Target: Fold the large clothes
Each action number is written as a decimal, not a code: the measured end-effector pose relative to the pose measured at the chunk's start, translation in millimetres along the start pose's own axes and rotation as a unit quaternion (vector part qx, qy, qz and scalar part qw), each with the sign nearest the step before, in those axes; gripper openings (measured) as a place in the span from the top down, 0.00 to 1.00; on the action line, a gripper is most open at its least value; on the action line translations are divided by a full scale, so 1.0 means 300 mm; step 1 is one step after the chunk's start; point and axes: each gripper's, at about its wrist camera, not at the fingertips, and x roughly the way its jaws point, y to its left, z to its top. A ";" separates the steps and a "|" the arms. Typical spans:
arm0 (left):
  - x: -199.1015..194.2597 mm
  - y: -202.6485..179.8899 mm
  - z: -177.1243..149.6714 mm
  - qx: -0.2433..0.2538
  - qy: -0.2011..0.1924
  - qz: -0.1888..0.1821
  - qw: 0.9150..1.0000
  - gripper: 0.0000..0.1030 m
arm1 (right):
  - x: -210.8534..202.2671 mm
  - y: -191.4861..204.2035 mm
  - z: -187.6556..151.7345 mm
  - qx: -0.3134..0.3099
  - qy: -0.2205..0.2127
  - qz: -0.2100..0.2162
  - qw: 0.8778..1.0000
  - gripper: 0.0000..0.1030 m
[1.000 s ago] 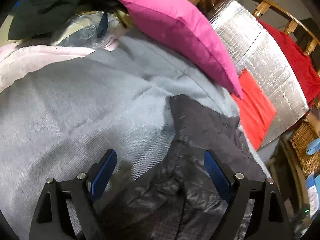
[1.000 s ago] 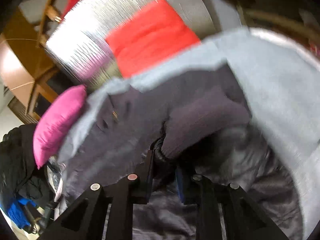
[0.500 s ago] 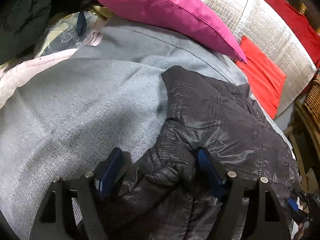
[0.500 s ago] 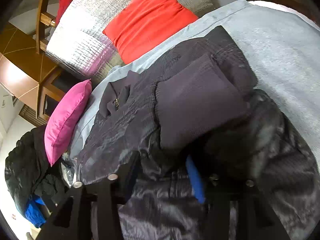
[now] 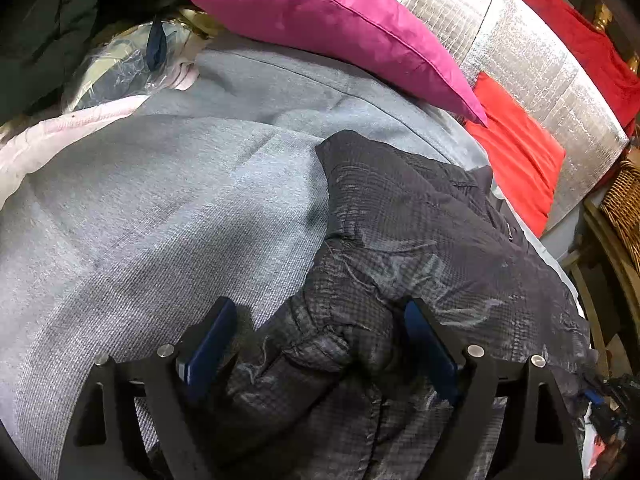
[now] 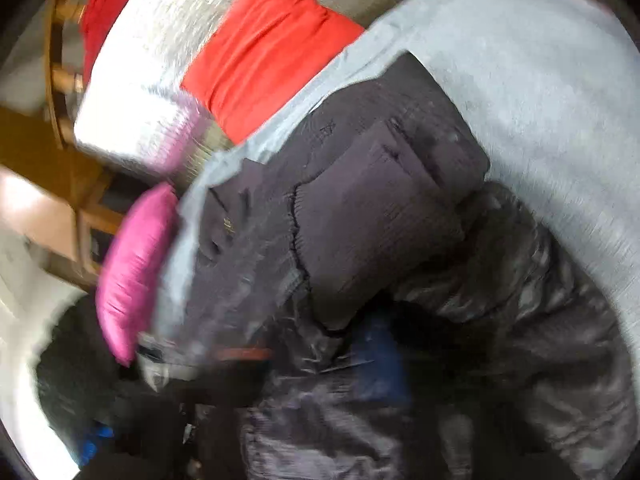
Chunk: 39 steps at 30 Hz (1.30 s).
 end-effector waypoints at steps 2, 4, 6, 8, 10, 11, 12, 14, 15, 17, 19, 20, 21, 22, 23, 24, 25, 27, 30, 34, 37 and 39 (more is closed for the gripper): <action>0.001 -0.001 0.000 0.002 0.000 0.000 1.000 0.15 | -0.041 0.061 -0.016 -0.050 -0.022 -0.024 0.998 0.83; 0.001 -0.001 0.000 0.003 0.000 0.000 1.000 0.15 | -0.062 0.072 -0.021 -0.060 -0.032 -0.031 0.997 0.79; -0.001 0.004 0.000 0.000 0.000 -0.004 1.000 0.15 | -0.024 0.032 -0.022 -0.043 -0.001 -0.064 0.997 0.60; 0.000 0.007 0.001 -0.001 0.000 -0.006 1.000 0.15 | -0.019 0.011 -0.031 -0.040 0.014 -0.054 0.998 0.48; 0.001 0.004 0.001 0.001 0.000 -0.004 1.000 0.14 | -0.059 0.037 -0.051 -0.065 0.004 -0.053 0.996 0.41; 0.001 0.003 0.001 0.002 0.001 -0.004 1.000 0.14 | -0.085 0.060 -0.064 -0.081 0.002 -0.054 0.995 0.41; 0.002 0.004 0.002 0.002 0.001 -0.005 1.000 0.14 | -0.109 0.083 -0.078 -0.097 -0.003 -0.055 0.994 0.41; 0.001 0.005 0.002 0.001 0.001 -0.006 1.000 0.14 | -0.158 0.147 -0.110 -0.128 -0.024 -0.051 0.990 0.41; 0.000 0.005 0.002 0.001 0.000 -0.007 1.000 0.13 | -0.167 0.189 -0.123 -0.141 -0.031 -0.040 0.989 0.41; -0.001 0.008 0.002 -0.001 0.000 -0.010 1.000 0.13 | -0.145 0.295 -0.155 -0.173 -0.027 0.003 0.985 0.41; 0.000 0.009 0.002 -0.001 0.000 -0.011 1.000 0.13 | -0.081 0.412 -0.193 -0.211 -0.006 0.038 0.977 0.39; 0.000 0.009 0.002 -0.001 0.001 -0.011 1.000 0.13 | -0.045 0.460 -0.213 -0.227 0.005 0.051 0.973 0.39; 0.000 0.010 0.002 -0.001 0.001 -0.012 1.000 0.13 | 0.003 0.509 -0.229 -0.241 0.016 0.066 0.968 0.39; 0.000 0.012 0.003 -0.003 0.000 -0.015 1.000 0.12 | 0.055 0.545 -0.242 -0.248 0.026 0.076 0.965 0.39; 0.000 0.014 0.003 -0.004 0.000 -0.017 1.000 0.12 | 0.087 0.559 -0.257 -0.254 0.035 0.080 0.963 0.39; 0.000 0.014 0.004 -0.004 0.001 -0.017 1.000 0.11 | 0.142 0.573 -0.267 -0.255 0.048 0.079 0.963 0.39; 0.001 0.013 0.004 -0.003 0.001 -0.017 1.000 0.11 | 0.196 0.581 -0.276 -0.251 0.062 0.076 0.963 0.39; 0.001 0.015 0.005 -0.005 0.001 -0.021 1.000 0.11 | 0.311 0.556 -0.306 -0.250 0.112 0.065 0.960 0.39; -0.012 0.035 0.012 -0.025 -0.003 -0.029 0.999 0.11 | 0.391 0.472 -0.310 -0.211 0.121 0.055 0.968 0.39; -0.069 0.084 0.059 -0.082 0.002 -0.053 0.995 0.11 | 0.403 0.447 -0.290 -0.183 0.133 0.067 0.972 0.41; -0.080 0.106 0.121 -0.102 0.030 -0.081 0.991 0.11 | 0.413 0.448 -0.294 -0.190 0.136 0.066 0.970 0.41; -0.033 0.114 0.175 -0.112 0.056 -0.085 0.988 0.11 | 0.431 0.461 -0.293 -0.194 0.137 0.070 0.969 0.41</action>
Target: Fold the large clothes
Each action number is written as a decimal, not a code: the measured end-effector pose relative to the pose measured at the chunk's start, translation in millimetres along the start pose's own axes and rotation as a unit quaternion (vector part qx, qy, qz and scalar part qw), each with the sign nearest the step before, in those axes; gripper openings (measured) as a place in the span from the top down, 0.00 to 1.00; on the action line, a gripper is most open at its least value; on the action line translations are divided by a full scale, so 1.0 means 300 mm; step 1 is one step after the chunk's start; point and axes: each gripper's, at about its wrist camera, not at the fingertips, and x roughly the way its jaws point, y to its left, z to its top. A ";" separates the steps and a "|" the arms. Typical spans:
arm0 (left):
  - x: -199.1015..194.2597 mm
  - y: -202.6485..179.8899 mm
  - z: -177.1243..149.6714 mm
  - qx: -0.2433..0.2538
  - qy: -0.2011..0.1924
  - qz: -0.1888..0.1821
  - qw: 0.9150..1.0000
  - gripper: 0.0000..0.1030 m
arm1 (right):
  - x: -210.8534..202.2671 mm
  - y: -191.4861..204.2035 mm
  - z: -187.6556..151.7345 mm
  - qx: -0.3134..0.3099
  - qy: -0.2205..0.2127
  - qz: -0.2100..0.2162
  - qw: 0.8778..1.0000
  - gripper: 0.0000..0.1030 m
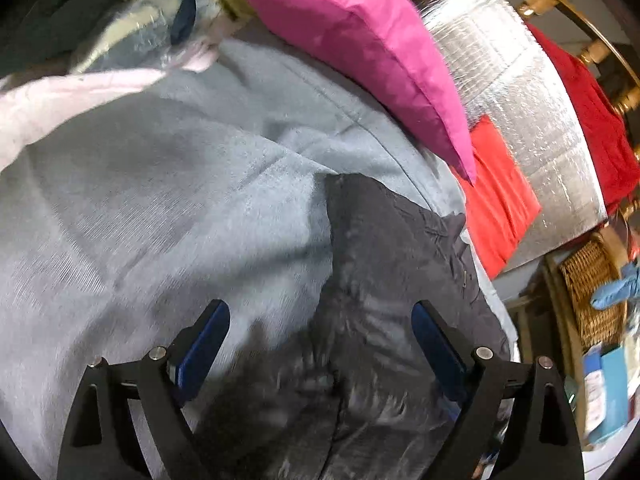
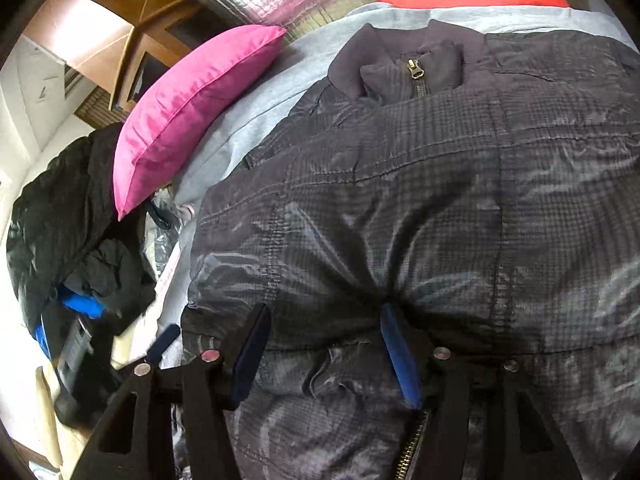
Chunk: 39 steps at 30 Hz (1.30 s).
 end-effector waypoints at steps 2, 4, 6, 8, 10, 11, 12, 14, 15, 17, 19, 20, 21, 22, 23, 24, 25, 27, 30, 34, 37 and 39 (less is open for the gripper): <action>0.069 -0.014 0.062 0.006 0.026 -0.001 1.000 0.11 | -0.006 -0.002 0.007 0.000 0.002 0.005 1.000 0.42; 0.145 -0.033 0.128 0.007 0.041 0.002 0.999 0.12 | -0.020 -0.015 0.008 -0.001 0.003 0.008 1.000 0.45; 0.221 -0.051 0.173 0.012 0.067 -0.016 0.998 0.12 | -0.025 -0.024 0.005 -0.002 0.003 0.007 1.000 0.50; 0.290 -0.083 0.204 0.033 0.091 -0.012 0.995 0.78 | -0.027 -0.038 0.004 -0.001 0.005 0.006 1.000 0.56; 0.337 -0.141 0.222 0.069 0.107 -0.003 0.992 0.86 | -0.032 -0.060 0.003 0.005 0.006 0.008 1.000 0.66; 0.335 -0.167 0.225 0.091 0.098 0.003 0.991 0.87 | -0.036 -0.073 0.002 0.007 0.007 0.009 1.000 0.74; 0.325 -0.204 0.226 0.124 0.085 0.003 0.989 0.88 | -0.038 -0.087 0.001 0.011 0.006 0.007 1.000 0.86; 0.302 -0.254 0.222 0.180 0.050 0.002 0.982 0.89 | -0.039 -0.126 0.000 0.027 0.006 0.013 1.000 0.97; 0.312 -0.256 0.215 0.194 0.049 0.010 0.980 0.89 | -0.039 -0.144 0.000 0.037 0.005 0.022 0.999 0.99; 0.371 -0.230 0.202 0.200 0.072 0.037 0.976 0.86 | -0.040 -0.149 0.001 0.039 0.005 0.025 0.999 0.99; 0.378 -0.200 0.192 0.189 0.062 0.049 0.979 0.70 | -0.042 -0.133 -0.003 0.028 0.001 0.014 1.000 0.99; 0.369 -0.194 0.194 0.182 0.052 0.060 0.980 0.54 | -0.042 -0.130 -0.004 0.027 -0.001 0.013 1.000 0.99; 0.346 -0.191 0.192 0.176 0.034 0.072 0.981 0.47 | -0.043 -0.132 -0.005 0.029 -0.002 0.014 0.999 0.99; 0.315 -0.193 0.188 0.174 0.014 0.085 0.981 0.40 | -0.044 -0.134 -0.005 0.030 -0.003 0.015 0.999 0.99; 0.272 -0.205 0.179 0.180 -0.006 0.092 0.979 0.40 | -0.044 -0.131 -0.004 0.030 -0.003 0.015 0.999 0.99; 0.231 -0.219 0.168 0.190 -0.021 0.094 0.977 0.40 | -0.048 -0.128 -0.003 0.032 -0.005 0.016 0.999 0.99; 0.190 -0.233 0.152 0.199 -0.035 0.095 0.975 0.40 | -0.054 -0.129 -0.004 0.036 -0.006 0.018 0.999 0.97; 0.097 -0.279 0.086 0.234 -0.063 0.081 0.967 0.38 | -0.086 -0.119 0.003 0.045 -0.001 0.029 0.999 0.92; 0.037 -0.338 -0.022 0.292 -0.068 0.058 0.952 0.29 | -0.191 -0.099 0.023 0.024 -0.029 0.033 0.999 0.62; 0.148 -0.357 -0.132 0.328 -0.021 0.089 0.940 0.28 | -0.321 -0.202 0.064 0.057 -0.085 0.015 0.995 0.12; 0.271 -0.292 -0.158 0.309 0.041 0.115 0.943 0.24 | -0.367 -0.350 0.086 0.115 -0.101 -0.014 0.988 0.15; 0.251 -0.282 -0.139 0.285 0.030 0.114 0.951 0.22 | -0.375 -0.395 0.099 0.129 -0.085 0.009 0.988 0.15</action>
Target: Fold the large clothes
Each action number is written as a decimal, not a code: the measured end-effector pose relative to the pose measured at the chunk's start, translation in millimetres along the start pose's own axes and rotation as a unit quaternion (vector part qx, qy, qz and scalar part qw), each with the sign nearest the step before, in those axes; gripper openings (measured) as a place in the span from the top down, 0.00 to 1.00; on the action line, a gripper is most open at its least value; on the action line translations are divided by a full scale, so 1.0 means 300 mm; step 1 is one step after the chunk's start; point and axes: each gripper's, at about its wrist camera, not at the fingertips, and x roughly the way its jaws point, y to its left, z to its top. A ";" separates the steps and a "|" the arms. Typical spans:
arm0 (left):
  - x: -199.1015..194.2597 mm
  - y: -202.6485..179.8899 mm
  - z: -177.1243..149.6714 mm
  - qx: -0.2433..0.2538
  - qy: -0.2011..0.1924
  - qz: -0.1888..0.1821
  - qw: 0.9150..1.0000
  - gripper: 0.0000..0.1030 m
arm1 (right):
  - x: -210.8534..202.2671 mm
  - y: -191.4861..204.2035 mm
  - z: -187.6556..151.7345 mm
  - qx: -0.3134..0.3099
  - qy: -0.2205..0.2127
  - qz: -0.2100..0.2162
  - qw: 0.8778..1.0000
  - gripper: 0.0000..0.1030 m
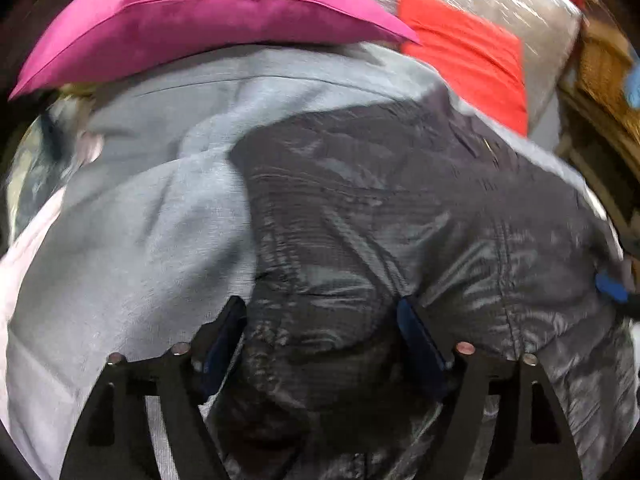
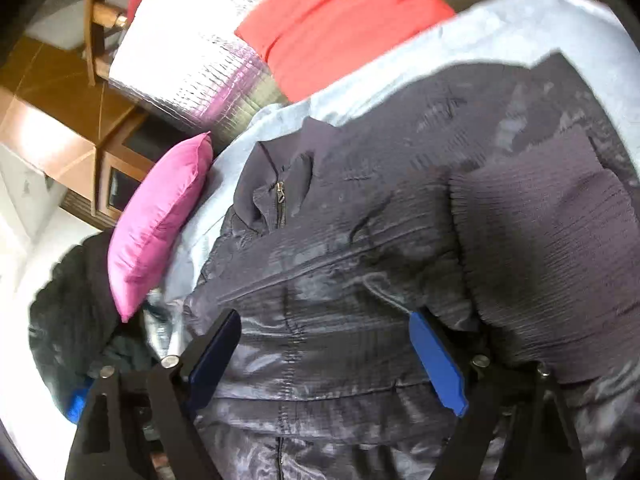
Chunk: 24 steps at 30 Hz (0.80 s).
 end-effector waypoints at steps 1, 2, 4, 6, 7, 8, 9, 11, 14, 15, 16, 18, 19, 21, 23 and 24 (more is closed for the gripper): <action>-0.017 0.008 0.003 -0.008 -0.008 0.004 1.000 0.22 | -0.017 0.005 0.004 0.003 0.001 0.003 1.000 0.14; -0.031 0.014 0.001 -0.009 -0.016 0.010 1.000 0.22 | -0.052 0.023 0.008 -0.002 -0.009 0.010 1.000 0.14; -0.029 0.020 -0.008 -0.001 -0.016 0.026 1.000 0.18 | -0.111 0.056 0.010 -0.030 -0.035 0.024 0.999 0.13; -0.008 0.031 -0.010 -0.010 0.003 0.021 1.000 0.15 | -0.119 0.021 0.020 -0.032 -0.052 -0.024 0.998 0.12; -0.014 0.053 -0.007 -0.025 0.011 0.016 1.000 0.15 | -0.089 -0.023 0.025 -0.015 -0.035 -0.047 0.998 0.12; -0.030 0.061 -0.008 -0.040 0.017 0.018 0.999 0.15 | -0.061 -0.058 0.031 -0.007 -0.017 -0.053 0.998 0.15; -0.064 0.074 -0.009 -0.052 0.013 0.023 0.998 0.15 | -0.071 -0.057 0.031 -0.015 -0.019 -0.054 0.998 0.15; -0.137 0.093 -0.032 -0.055 -0.012 0.032 0.998 0.15 | -0.148 -0.007 0.023 -0.025 -0.040 -0.038 0.998 0.14; -0.250 0.127 -0.116 -0.056 -0.023 0.024 0.998 0.16 | -0.305 0.036 -0.023 -0.044 -0.070 -0.019 0.996 0.14; -0.302 0.144 -0.168 -0.057 -0.026 0.020 0.998 0.16 | -0.363 0.043 -0.062 -0.054 -0.075 -0.022 0.995 0.14; -0.350 0.158 -0.223 -0.060 -0.029 0.016 0.998 0.15 | -0.405 0.041 -0.100 -0.063 -0.075 -0.026 0.995 0.14; -0.437 0.195 -0.326 -0.064 -0.032 0.006 0.997 0.15 | -0.503 0.017 -0.206 -0.081 -0.065 -0.048 0.993 0.14; -0.467 0.205 -0.372 -0.066 -0.032 0.008 0.997 0.15 | -0.554 -0.005 -0.269 -0.090 -0.060 -0.058 0.992 0.14; -0.538 0.230 -0.492 -0.071 -0.025 0.011 0.997 0.15 | -0.650 -0.071 -0.401 -0.100 -0.048 -0.092 0.990 0.14; -0.604 0.245 -0.601 -0.080 -0.022 0.018 0.996 0.15 | -0.720 -0.133 -0.521 -0.095 -0.046 -0.119 0.987 0.14; -0.629 0.252 -0.650 -0.087 -0.019 0.023 0.996 0.15 | -0.769 -0.177 -0.590 -0.085 -0.044 -0.128 0.987 0.14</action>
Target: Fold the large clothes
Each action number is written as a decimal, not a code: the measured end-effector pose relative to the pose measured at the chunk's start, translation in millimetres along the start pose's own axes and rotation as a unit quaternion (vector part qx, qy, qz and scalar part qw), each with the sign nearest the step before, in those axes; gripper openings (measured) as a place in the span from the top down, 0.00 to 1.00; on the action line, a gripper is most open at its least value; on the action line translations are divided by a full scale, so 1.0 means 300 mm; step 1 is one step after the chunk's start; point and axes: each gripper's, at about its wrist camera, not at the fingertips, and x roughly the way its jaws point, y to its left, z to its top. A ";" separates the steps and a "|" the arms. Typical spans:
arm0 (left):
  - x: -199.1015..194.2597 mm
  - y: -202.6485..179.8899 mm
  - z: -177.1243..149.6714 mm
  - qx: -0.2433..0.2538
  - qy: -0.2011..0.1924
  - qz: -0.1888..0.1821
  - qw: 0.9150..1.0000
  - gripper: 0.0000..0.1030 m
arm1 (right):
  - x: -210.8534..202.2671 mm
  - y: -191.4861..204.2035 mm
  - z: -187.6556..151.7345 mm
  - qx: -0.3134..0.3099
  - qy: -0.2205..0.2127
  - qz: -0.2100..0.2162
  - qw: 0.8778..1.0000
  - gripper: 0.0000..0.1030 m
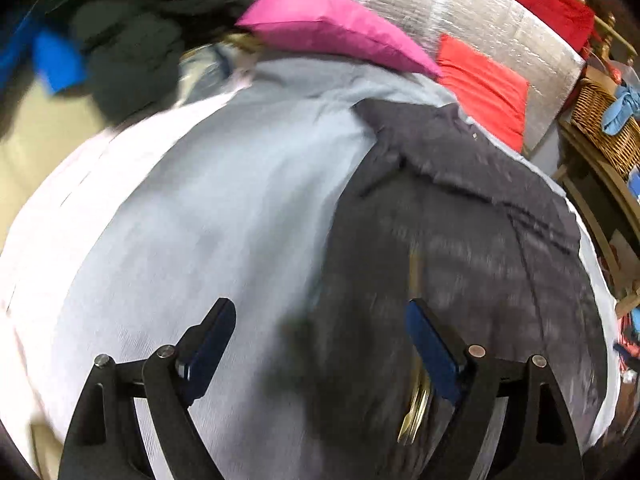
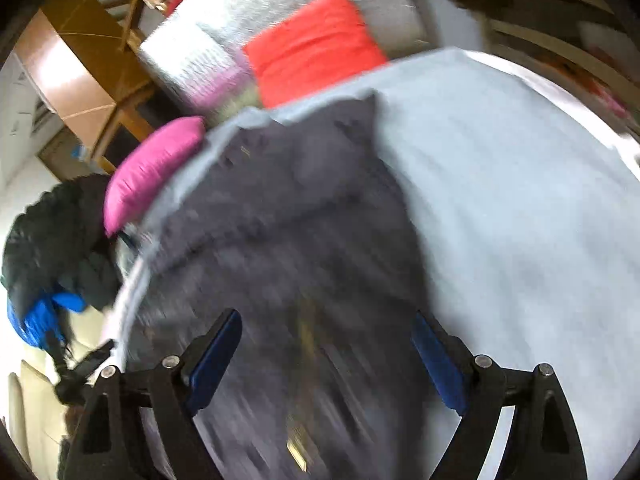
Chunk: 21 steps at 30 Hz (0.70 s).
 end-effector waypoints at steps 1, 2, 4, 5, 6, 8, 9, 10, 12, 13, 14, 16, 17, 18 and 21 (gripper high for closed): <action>-0.022 0.016 -0.049 -0.009 0.009 -0.001 1.000 0.15 | -0.030 -0.033 -0.047 0.011 0.002 -0.004 1.000 0.14; -0.032 0.024 -0.080 -0.016 0.016 -0.005 1.000 0.15 | -0.066 -0.074 -0.112 0.030 0.003 -0.004 1.000 0.14; -0.042 0.030 -0.141 -0.029 0.032 -0.012 0.999 0.15 | -0.095 -0.134 -0.211 0.061 0.013 0.005 0.998 0.14; -0.045 0.030 -0.168 -0.033 0.037 -0.015 0.999 0.15 | -0.103 -0.150 -0.255 0.070 0.018 0.008 0.997 0.14; -0.046 0.028 -0.184 -0.033 0.039 -0.010 0.999 0.15 | -0.107 -0.158 -0.289 0.077 0.020 0.014 0.997 0.14; -0.048 0.019 -0.197 -0.031 0.037 -0.006 0.999 0.15 | -0.101 -0.160 -0.331 0.086 0.024 0.023 0.996 0.14; -0.046 0.014 -0.198 -0.030 0.035 -0.007 0.999 0.15 | -0.104 -0.150 -0.342 0.082 0.021 0.030 0.996 0.14; -0.041 0.009 -0.197 -0.030 0.037 -0.001 0.999 0.15 | -0.111 -0.140 -0.352 0.075 0.018 0.035 0.996 0.14; -0.032 -0.003 -0.197 -0.028 0.038 -0.004 0.999 0.15 | -0.102 -0.128 -0.356 0.070 0.018 0.044 0.996 0.14; -0.022 -0.009 -0.197 -0.028 0.039 0.000 0.999 0.15 | -0.102 -0.126 -0.362 0.070 0.018 0.044 0.996 0.14; -0.017 -0.012 -0.203 -0.029 0.040 0.004 0.999 0.15 | -0.099 -0.121 -0.367 0.069 0.015 0.042 0.997 0.14; 0.004 -0.020 -0.214 -0.026 0.047 0.003 0.999 0.15 | -0.090 -0.115 -0.372 0.073 0.013 0.041 0.996 0.13; 0.014 -0.026 -0.222 -0.024 0.051 0.005 0.998 0.15 | -0.091 -0.116 -0.376 0.074 0.010 0.041 0.996 0.13; 0.013 -0.030 -0.228 -0.022 0.050 0.006 0.999 0.15 | -0.091 -0.114 -0.378 0.075 0.009 0.041 0.996 0.13; -0.005 -0.032 -0.239 -0.022 0.043 -0.005 0.999 0.15 | -0.094 -0.081 -0.381 0.070 0.012 0.061 0.996 0.13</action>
